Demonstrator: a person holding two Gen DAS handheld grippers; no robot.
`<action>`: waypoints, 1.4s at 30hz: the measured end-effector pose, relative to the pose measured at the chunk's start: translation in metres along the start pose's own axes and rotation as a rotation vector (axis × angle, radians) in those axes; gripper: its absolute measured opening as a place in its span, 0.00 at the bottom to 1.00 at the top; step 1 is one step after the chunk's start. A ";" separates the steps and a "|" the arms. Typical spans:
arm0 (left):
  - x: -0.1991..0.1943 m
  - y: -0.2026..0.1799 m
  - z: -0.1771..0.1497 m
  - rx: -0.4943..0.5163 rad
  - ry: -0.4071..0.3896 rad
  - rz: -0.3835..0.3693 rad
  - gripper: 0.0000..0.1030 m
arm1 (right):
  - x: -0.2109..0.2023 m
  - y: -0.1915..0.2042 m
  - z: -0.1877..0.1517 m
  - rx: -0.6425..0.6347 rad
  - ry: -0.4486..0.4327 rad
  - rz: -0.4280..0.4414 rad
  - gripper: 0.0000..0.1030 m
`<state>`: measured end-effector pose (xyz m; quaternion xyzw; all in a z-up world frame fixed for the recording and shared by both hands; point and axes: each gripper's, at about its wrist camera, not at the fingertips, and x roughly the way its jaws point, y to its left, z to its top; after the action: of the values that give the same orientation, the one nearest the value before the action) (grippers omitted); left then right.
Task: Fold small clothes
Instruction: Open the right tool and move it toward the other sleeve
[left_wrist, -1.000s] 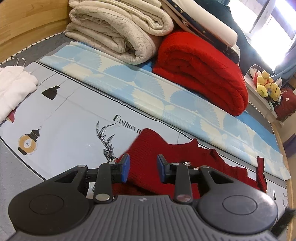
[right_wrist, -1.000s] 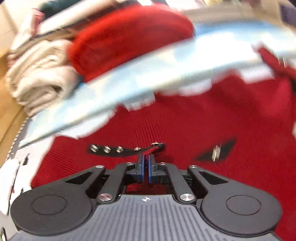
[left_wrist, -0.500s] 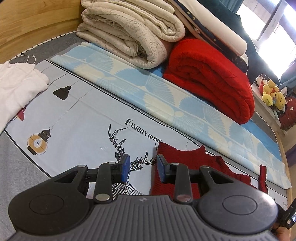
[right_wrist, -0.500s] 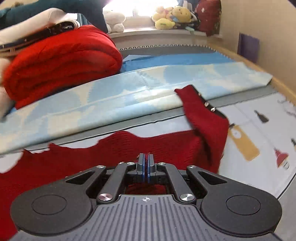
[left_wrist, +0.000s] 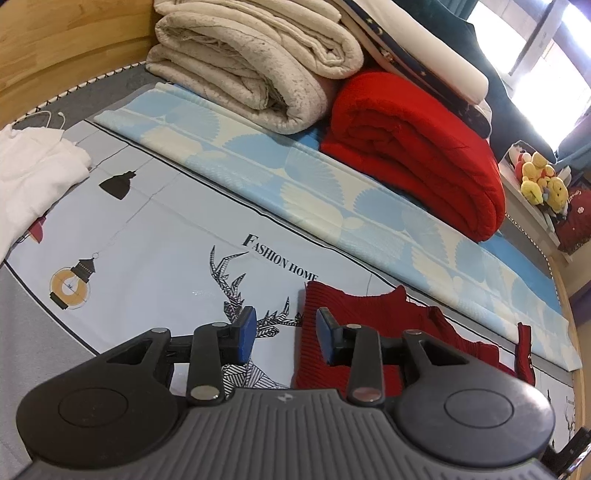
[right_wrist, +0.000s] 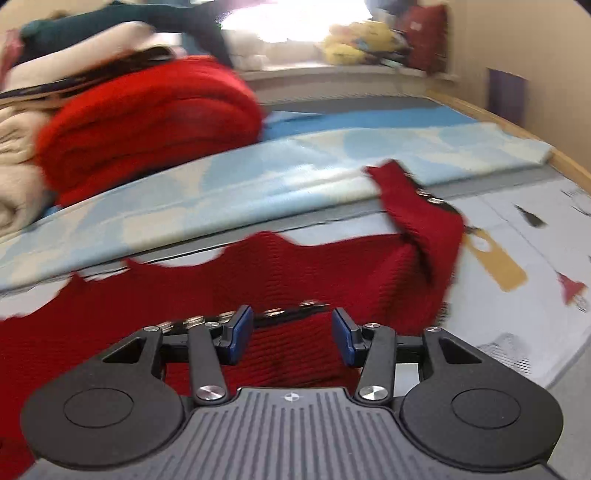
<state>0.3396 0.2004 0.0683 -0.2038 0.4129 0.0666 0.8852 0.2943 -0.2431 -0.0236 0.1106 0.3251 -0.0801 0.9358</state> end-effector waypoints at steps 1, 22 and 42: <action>0.000 -0.002 -0.001 0.000 -0.001 -0.002 0.38 | 0.003 0.007 -0.003 -0.001 0.016 0.054 0.48; 0.012 -0.038 -0.018 0.117 0.041 -0.030 0.43 | -0.036 -0.033 0.030 -0.119 0.095 0.143 0.54; 0.045 -0.121 -0.090 0.399 0.156 -0.055 0.48 | -0.046 -0.131 0.060 0.093 -0.090 0.026 0.31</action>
<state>0.3403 0.0510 0.0199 -0.0401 0.4795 -0.0565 0.8748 0.2649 -0.3807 0.0310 0.1547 0.2772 -0.0878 0.9442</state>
